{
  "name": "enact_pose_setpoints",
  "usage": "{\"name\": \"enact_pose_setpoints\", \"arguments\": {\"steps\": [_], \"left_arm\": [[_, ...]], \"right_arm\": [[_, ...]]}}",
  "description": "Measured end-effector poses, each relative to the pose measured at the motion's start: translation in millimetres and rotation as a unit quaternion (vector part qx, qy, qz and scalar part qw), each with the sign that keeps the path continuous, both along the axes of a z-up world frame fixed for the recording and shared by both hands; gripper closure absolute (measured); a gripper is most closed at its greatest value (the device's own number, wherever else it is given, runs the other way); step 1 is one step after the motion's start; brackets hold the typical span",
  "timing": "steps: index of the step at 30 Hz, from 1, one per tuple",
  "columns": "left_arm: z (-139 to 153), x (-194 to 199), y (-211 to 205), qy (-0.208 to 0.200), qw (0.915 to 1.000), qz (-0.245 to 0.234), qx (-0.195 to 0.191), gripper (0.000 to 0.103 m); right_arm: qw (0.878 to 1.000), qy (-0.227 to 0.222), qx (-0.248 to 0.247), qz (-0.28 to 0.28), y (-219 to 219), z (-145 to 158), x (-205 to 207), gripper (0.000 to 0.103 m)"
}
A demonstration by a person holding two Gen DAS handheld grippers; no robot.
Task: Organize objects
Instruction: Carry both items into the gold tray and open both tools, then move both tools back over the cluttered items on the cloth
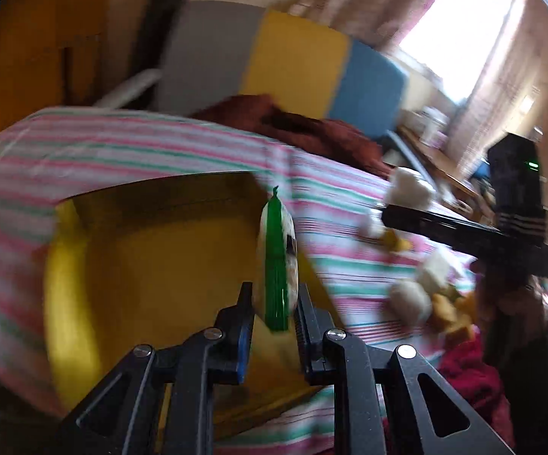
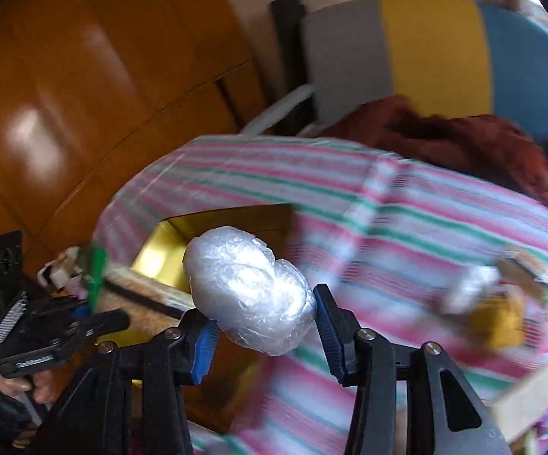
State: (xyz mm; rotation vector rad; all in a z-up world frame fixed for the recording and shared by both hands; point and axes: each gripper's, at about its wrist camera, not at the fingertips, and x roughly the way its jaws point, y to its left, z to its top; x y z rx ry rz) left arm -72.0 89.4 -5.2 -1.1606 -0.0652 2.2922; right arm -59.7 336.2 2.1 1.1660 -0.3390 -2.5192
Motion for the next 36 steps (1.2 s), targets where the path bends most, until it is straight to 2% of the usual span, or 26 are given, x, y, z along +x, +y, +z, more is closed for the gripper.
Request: {"name": "enact_pose_setpoints", "arguments": {"steps": [4, 5, 6, 7, 8, 9, 12, 14, 16, 18, 20, 21, 23, 24, 25, 27, 31, 33, 36], "left_arm": [[-14.7, -0.4, -41.5, 0.003, 0.9978, 0.060, -0.029, 0.083], [-17.7, 0.6, -52.7, 0.007, 0.9968, 0.072, -0.033, 0.080], [-20.4, 2.1, -60.5, 0.009, 0.9961, 0.080, -0.036, 0.077], [-24.1, 3.5, -70.8, 0.009, 0.9949, 0.093, -0.039, 0.067], [-25.8, 3.9, -77.7, 0.009, 0.9940, 0.102, -0.039, 0.055], [-27.7, 5.4, -82.8, 0.009, 0.9930, 0.111, -0.039, 0.052], [-27.7, 10.0, -97.2, 0.011, 0.9909, 0.131, -0.031, 0.042], [-26.8, 16.2, -102.7, 0.025, 0.9879, 0.148, -0.040, 0.031], [-24.9, 19.3, -106.6, 0.033, 0.9876, 0.148, -0.039, 0.024], [-22.9, 21.7, -107.2, 0.043, 0.9861, 0.155, -0.042, 0.024], [-18.9, 23.8, -108.0, 0.058, 0.9842, 0.162, -0.041, 0.023], [-16.5, 26.9, -108.0, 0.067, 0.9831, 0.165, -0.043, 0.021], [-10.7, 30.2, -105.4, 0.086, 0.9811, 0.167, -0.047, 0.019], [-8.2, 32.3, -104.4, 0.094, 0.9802, 0.167, -0.051, 0.018], [-5.7, 33.5, -101.4, 0.102, 0.9791, 0.166, -0.057, 0.014], [-2.8, 34.5, -97.2, 0.111, 0.9777, 0.165, -0.067, 0.013], [-5.4, 33.9, -94.0, 0.104, 0.9778, 0.166, -0.074, 0.013], [-6.4, 37.2, -90.1, 0.112, 0.9770, 0.164, -0.078, 0.013], [-4.4, 43.9, -81.5, 0.139, 0.9713, 0.164, -0.102, 0.013]], "right_arm": [[0.998, -0.027, -0.017, 0.049, -62.0, -11.1, -15.8, 0.052], [0.997, -0.033, -0.024, 0.065, -75.5, -14.8, -17.6, 0.050], [0.996, -0.041, -0.030, 0.078, -91.7, -18.5, -17.6, 0.041], [0.995, -0.045, -0.032, 0.081, -99.8, -21.0, -17.2, 0.027], [0.995, -0.050, -0.034, 0.081, -107.2, -25.6, -19.2, 0.021], [0.995, -0.053, -0.034, 0.081, -114.7, -28.0, -18.0, 0.018], [0.996, -0.046, -0.005, 0.074, -128.7, -28.8, -12.2, 0.018], [0.998, -0.008, 0.038, 0.058, -131.3, -16.4, 0.1, 0.018], [0.993, 0.063, 0.096, 0.031, -137.9, 3.0, 19.2, 0.018], [0.982, 0.129, 0.137, 0.009, -140.4, 18.2, 38.9, 0.018], [0.975, 0.166, 0.144, -0.033, -135.6, 23.4, 55.5, 0.014], [0.976, 0.159, 0.138, -0.050, -132.1, 20.3, 57.1, 0.011], [0.988, 0.096, 0.105, -0.059, -123.1, 5.1, 49.1, 0.011], [0.993, 0.057, 0.087, -0.061, -117.3, -6.5, 44.6, 0.014], [0.993, 0.039, 0.083, -0.069, -114.2, -13.7, 42.8, 0.017], [0.993, 0.032, 0.084, -0.082, -108.4, -22.9, 46.5, 0.019], [0.990, 0.029, 0.093, -0.103, -98.6, -31.7, 57.1, 0.019], [0.990, 0.026, 0.090, -0.108, -92.3, -36.6, 59.9, 0.019], [0.991, 0.013, 0.065, -0.114, -80.0, -44.2, 67.0, 0.019]]}}
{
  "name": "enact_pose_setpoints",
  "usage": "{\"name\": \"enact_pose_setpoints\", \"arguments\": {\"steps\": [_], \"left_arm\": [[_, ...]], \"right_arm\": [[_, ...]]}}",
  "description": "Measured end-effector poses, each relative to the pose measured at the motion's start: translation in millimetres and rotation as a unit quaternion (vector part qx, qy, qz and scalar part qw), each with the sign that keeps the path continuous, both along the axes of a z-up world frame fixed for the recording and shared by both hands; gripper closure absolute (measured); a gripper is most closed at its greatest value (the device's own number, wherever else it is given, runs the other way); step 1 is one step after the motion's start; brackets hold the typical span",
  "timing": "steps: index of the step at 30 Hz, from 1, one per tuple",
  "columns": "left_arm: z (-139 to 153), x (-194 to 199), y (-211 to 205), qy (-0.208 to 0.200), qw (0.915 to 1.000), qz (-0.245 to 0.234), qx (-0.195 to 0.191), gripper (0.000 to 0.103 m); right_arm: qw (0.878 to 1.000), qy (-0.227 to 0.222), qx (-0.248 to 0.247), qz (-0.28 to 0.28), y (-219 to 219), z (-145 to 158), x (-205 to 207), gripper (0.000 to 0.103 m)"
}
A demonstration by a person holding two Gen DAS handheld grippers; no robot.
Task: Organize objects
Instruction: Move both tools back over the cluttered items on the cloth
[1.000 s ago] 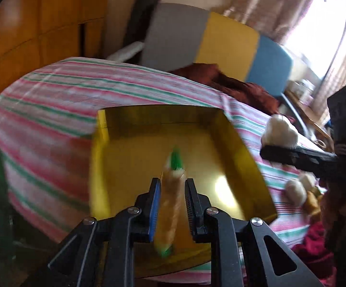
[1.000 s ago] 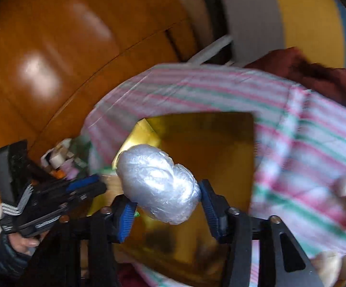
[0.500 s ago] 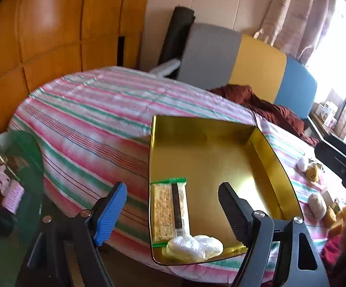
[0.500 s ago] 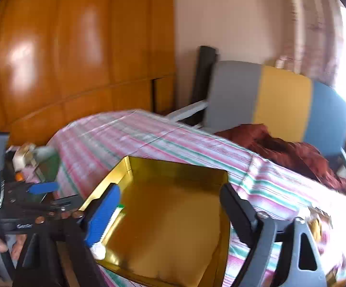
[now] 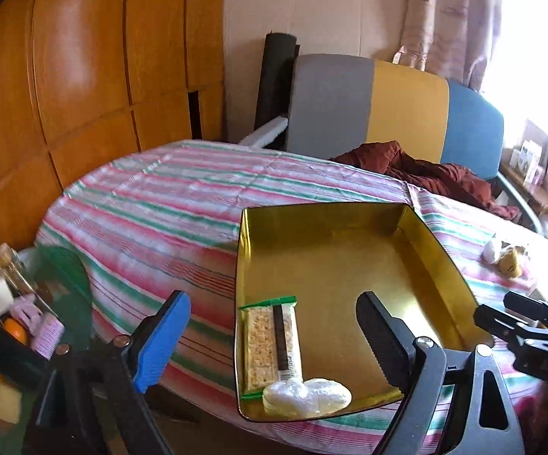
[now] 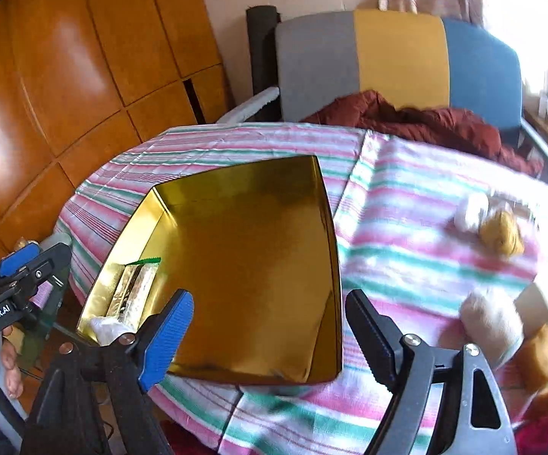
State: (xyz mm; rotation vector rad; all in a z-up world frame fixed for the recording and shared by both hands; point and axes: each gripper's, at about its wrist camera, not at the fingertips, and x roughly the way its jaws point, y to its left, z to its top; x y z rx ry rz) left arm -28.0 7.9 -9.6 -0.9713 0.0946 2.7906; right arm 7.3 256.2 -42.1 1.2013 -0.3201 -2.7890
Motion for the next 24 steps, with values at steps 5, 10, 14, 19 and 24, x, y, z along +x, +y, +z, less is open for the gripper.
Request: {"name": "enact_pose_setpoints", "arguments": {"steps": [5, 10, 14, 19, 24], "left_arm": [[1.4, 5.9, 10.6, 0.008, 0.9998, -0.009, -0.014, 0.008], [6.6, 8.5, 20.4, 0.012, 0.9994, -0.020, -0.026, 0.008], [11.1, 12.3, 30.9, 0.018, 0.9985, -0.035, -0.037, 0.008], [13.8, 15.2, 43.0, 0.011, 0.9974, -0.060, -0.038, 0.008], [15.5, 16.2, 55.5, 0.011, 0.9965, -0.069, -0.047, 0.008]], "right_arm": [[0.998, -0.042, -0.050, 0.021, 7.6, -22.0, 5.5, 0.004], [0.997, -0.067, -0.028, 0.031, 3.6, -35.2, 13.9, 0.000], [0.997, -0.071, -0.005, 0.015, 9.5, -39.4, 20.7, 0.004], [0.998, -0.058, 0.034, -0.008, 17.0, -37.9, 27.4, 0.008], [0.997, -0.046, 0.052, -0.020, 28.7, -34.6, 34.4, 0.010]]}}
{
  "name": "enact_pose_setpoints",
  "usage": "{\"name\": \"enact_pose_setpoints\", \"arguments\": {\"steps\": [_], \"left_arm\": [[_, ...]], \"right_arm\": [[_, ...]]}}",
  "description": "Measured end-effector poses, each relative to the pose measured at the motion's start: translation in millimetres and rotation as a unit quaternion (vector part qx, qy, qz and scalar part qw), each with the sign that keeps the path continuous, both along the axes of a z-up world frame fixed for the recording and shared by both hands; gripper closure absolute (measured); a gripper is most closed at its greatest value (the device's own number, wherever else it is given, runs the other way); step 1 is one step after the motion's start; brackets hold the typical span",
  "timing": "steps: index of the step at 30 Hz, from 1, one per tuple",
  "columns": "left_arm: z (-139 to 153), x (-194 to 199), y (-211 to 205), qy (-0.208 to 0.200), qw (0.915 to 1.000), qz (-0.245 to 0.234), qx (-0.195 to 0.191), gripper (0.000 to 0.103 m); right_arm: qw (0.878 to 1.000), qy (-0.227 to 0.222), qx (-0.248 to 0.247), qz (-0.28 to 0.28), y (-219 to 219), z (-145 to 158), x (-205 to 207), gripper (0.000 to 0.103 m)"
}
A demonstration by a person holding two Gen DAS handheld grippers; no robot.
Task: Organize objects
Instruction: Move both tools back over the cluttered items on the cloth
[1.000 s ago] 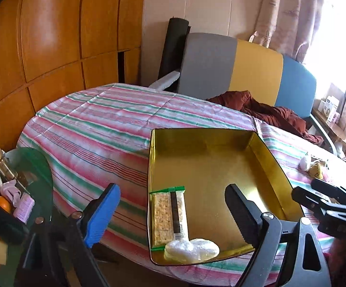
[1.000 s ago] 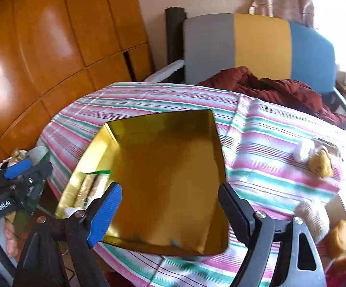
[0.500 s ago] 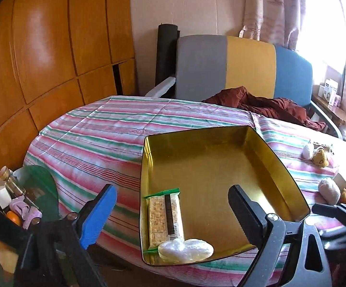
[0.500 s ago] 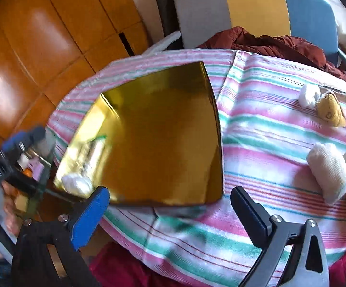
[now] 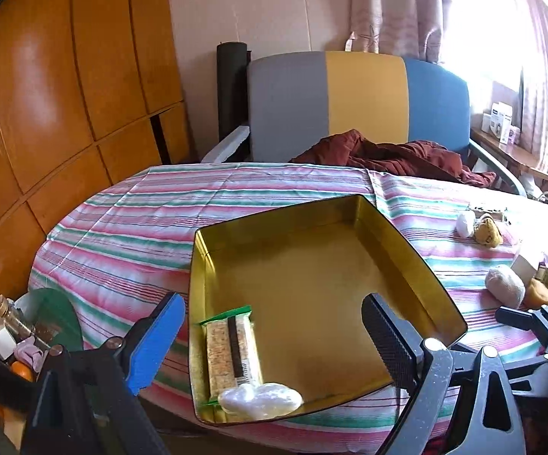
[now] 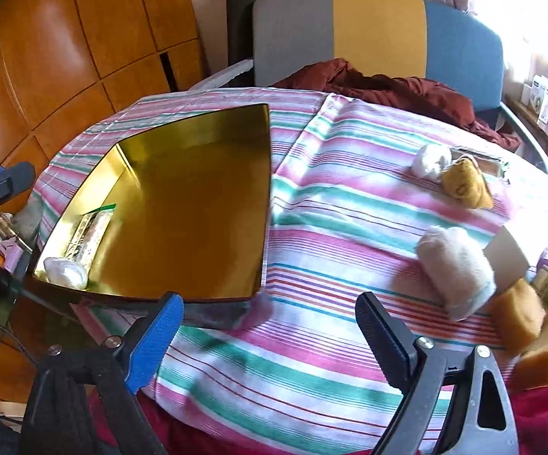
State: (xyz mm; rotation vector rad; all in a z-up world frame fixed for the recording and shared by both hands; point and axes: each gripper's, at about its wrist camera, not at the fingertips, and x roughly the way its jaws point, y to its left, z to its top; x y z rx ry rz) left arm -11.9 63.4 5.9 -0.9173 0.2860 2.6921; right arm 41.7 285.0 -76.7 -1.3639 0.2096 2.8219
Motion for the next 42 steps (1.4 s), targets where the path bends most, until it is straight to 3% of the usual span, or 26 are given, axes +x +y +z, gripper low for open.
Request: {"name": "enact_pose_setpoints", "arguments": {"steps": [8, 24, 28, 35, 42], "left_arm": [[-1.8, 5.6, 24.8, 0.007, 0.9993, -0.025, -0.026, 0.008], [0.5, 14.5, 77.1, -0.009, 0.9926, -0.121, -0.005, 0.008], [6.4, 20.4, 101.6, -0.011, 0.9852, -0.171, 0.010, 0.008], [5.2, 39.4, 164.7, -0.032, 0.9605, -0.276, 0.015, 0.008], [-13.4, 38.4, 221.8, -0.102, 0.9422, -0.319, 0.013, 0.008]], "right_arm": [[1.000, -0.001, 0.016, -0.027, 24.3, 1.6, 7.7, 0.013], [0.989, 0.003, 0.045, -0.141, 111.8, 29.8, 39.2, 0.017], [0.980, 0.011, 0.052, -0.194, 150.6, 48.9, 60.6, 0.018], [0.956, 0.032, 0.032, -0.290, 223.5, 82.2, 108.5, 0.018], [0.950, 0.000, -0.033, -0.312, 260.3, 68.4, 129.6, 0.017]]}}
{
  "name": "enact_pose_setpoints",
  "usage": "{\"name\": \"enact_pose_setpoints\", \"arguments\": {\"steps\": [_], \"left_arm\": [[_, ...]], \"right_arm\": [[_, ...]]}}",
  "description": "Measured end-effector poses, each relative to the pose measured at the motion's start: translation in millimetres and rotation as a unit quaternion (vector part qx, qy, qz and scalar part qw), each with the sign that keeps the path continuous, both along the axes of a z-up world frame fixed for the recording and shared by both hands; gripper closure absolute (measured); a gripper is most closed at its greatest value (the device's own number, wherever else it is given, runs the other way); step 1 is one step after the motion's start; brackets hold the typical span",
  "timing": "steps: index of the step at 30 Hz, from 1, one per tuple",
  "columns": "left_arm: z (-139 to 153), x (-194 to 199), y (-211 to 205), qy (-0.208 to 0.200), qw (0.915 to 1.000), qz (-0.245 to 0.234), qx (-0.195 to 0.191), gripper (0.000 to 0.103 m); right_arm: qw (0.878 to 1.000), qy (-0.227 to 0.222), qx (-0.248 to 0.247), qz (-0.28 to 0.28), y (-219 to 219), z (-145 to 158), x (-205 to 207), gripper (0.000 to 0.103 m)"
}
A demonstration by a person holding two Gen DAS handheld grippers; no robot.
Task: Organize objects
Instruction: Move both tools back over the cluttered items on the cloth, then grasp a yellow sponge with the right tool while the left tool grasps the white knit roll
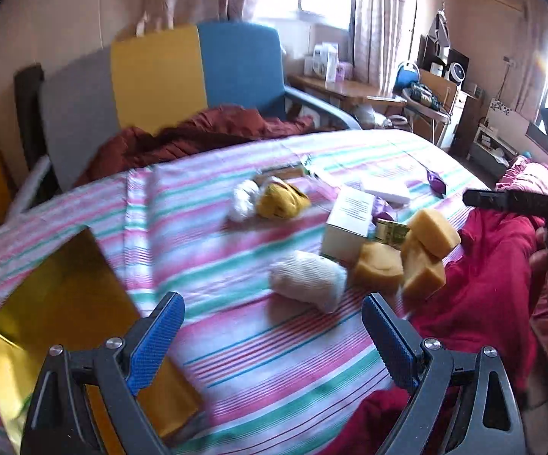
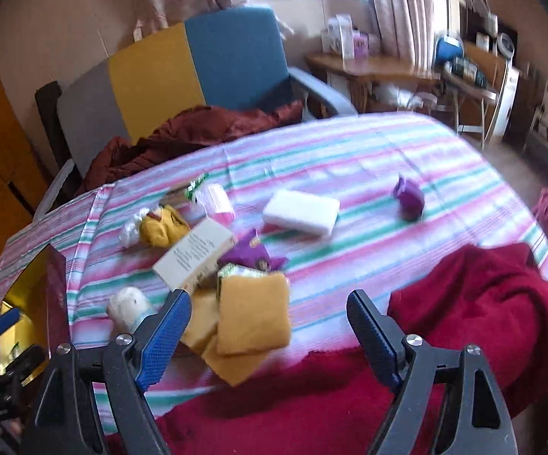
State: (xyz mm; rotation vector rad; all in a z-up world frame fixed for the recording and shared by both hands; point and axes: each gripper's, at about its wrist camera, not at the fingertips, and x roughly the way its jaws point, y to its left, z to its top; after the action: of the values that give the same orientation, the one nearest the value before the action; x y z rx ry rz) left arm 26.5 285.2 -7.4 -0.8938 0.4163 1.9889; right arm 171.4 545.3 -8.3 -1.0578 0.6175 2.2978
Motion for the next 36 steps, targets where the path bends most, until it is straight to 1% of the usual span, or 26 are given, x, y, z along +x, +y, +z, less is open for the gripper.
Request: {"name": "enact_pose_setpoints", "arguments": {"steps": [1, 3, 7, 9, 14, 17, 22, 27, 29, 30, 31, 32, 33, 35, 36], "left_arm": [[-3.8, -3.1, 9.1, -0.019, 0.9998, -0.004, -0.002, 0.007], [-10.4, -8.1, 18.6, -0.041, 0.9992, -0.001, -0.005, 0.007], [-26.8, -18.0, 36.0, -0.084, 0.9963, 0.006, -0.017, 0.005], [-35.0, -26.7, 41.7, -0.125, 0.9919, 0.017, -0.010, 0.005], [-46.1, -38.4, 56.5, -0.146, 0.9884, 0.040, -0.014, 0.004], [-53.2, -42.2, 67.9, -0.136, 0.9892, 0.047, -0.026, 0.004], [-69.3, -49.4, 84.0, -0.144, 0.9870, 0.055, -0.044, 0.004], [-86.9, -65.1, 91.8, -0.179, 0.9787, 0.088, -0.049, 0.004], [-94.9, -69.0, 92.4, -0.193, 0.9761, 0.087, -0.050, 0.014], [-98.2, -69.2, 92.1, -0.203, 0.9750, 0.079, -0.043, 0.017], [-99.1, -68.3, 90.6, -0.202, 0.9758, 0.075, -0.035, 0.019], [-97.2, -64.9, 89.1, -0.190, 0.9792, 0.066, -0.027, 0.027], [-96.4, -62.8, 89.4, -0.190, 0.9800, 0.056, -0.024, 0.032], [-92.6, -54.6, 88.7, -0.172, 0.9839, 0.043, -0.024, 0.037], [-91.3, -51.7, 87.7, -0.164, 0.9855, 0.039, -0.024, 0.038]], "right_arm": [[1.000, -0.001, -0.009, 0.001, 0.7, -3.9, 0.2, 0.017], [1.000, -0.002, -0.027, -0.002, 3.4, -10.6, 1.6, 0.017], [0.999, -0.016, -0.038, 0.011, 10.4, -19.0, -4.2, 0.017], [0.999, -0.019, -0.046, 0.020, 12.6, -22.1, -9.7, 0.017], [0.998, -0.023, -0.055, 0.034, 15.8, -28.6, -23.2, 0.017], [0.997, -0.033, -0.055, 0.038, 18.7, -33.2, -29.2, 0.017], [0.996, -0.048, -0.062, 0.043, 23.1, -43.2, -36.7, 0.017], [0.994, -0.065, -0.074, 0.044, 26.1, -50.1, -43.9, 0.018], [0.994, -0.066, -0.080, 0.046, 26.4, -52.3, -46.6, 0.022], [0.993, -0.069, -0.082, 0.048, 25.9, -53.6, -48.1, 0.028], [0.992, -0.079, -0.086, 0.050, 24.9, -57.2, -50.7, 0.037], [0.991, -0.086, -0.091, 0.053, 24.3, -60.9, -52.5, 0.043], [0.989, -0.092, -0.100, 0.057, 23.6, -64.4, -53.9, 0.047], [0.990, -0.090, -0.095, 0.058, 22.0, -63.5, -53.2, 0.048], [0.990, -0.090, -0.094, 0.058, 21.6, -63.2, -52.8, 0.048]]}}
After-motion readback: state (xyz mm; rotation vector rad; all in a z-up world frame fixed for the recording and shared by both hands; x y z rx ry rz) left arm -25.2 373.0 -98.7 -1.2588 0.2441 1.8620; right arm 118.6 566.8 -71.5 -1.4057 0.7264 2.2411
